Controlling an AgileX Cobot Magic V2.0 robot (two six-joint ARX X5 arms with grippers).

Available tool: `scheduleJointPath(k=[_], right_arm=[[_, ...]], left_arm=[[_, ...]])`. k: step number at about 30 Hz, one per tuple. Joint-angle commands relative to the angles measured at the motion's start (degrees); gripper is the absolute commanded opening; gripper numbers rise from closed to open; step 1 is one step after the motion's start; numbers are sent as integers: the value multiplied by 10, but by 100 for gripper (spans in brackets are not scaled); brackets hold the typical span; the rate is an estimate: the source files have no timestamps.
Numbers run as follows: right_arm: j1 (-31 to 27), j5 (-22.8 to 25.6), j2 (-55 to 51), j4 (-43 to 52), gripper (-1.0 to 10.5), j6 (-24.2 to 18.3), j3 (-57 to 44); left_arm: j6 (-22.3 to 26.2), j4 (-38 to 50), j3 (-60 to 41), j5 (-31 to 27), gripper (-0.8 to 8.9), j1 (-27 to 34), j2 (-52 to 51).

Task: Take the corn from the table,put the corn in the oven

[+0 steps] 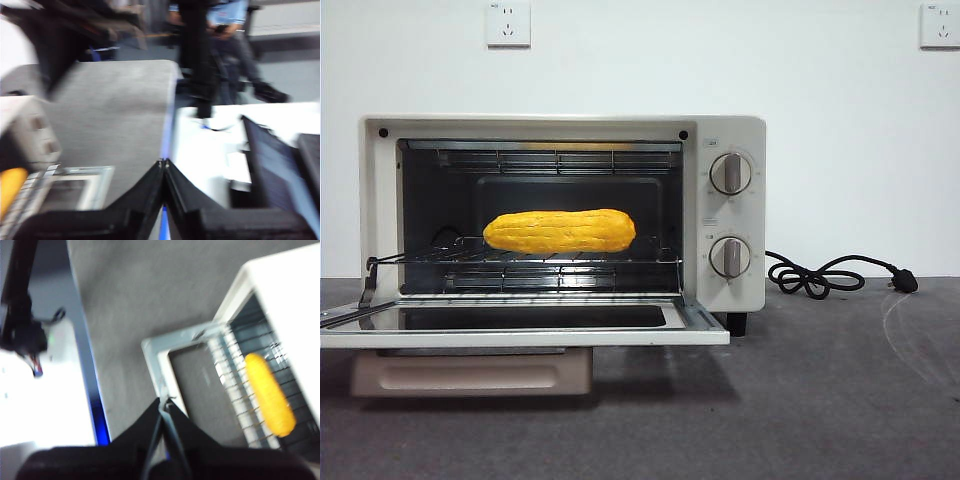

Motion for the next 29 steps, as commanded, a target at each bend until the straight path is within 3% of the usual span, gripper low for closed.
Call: scheduleJointPath(k=[1,5,8,12,17,22,25,29], right_arm=[[-24,-31,0,-12,-7,-3,24],[-60,-68,0,-12,-7,-3,43],[-83,-69,0,-12,-7,-2,49],[-102,-69,0,-12,-7,-2,49],[-117,-73,0,-12,-7,-2,49],[-118,-73,0,-12,-7,-2,49],[-118,-73,0,-12,-7,-2,49],[-118,-73,0,-12,-7,-2,49]], left_arm=[[41,28,-2,129,-8,-5,-2],[143,93,-2,306,-8,-5,9],[178,116,-2,371,-8,-5,19],[186,116,-5,374,-9,-5,56],[193,117,-5,433,-9,-5,146],[205,103,-5,405,-9,8,249],[209,99,-5,390,-9,55,313],[206,100,-5,401,-9,182,382]])
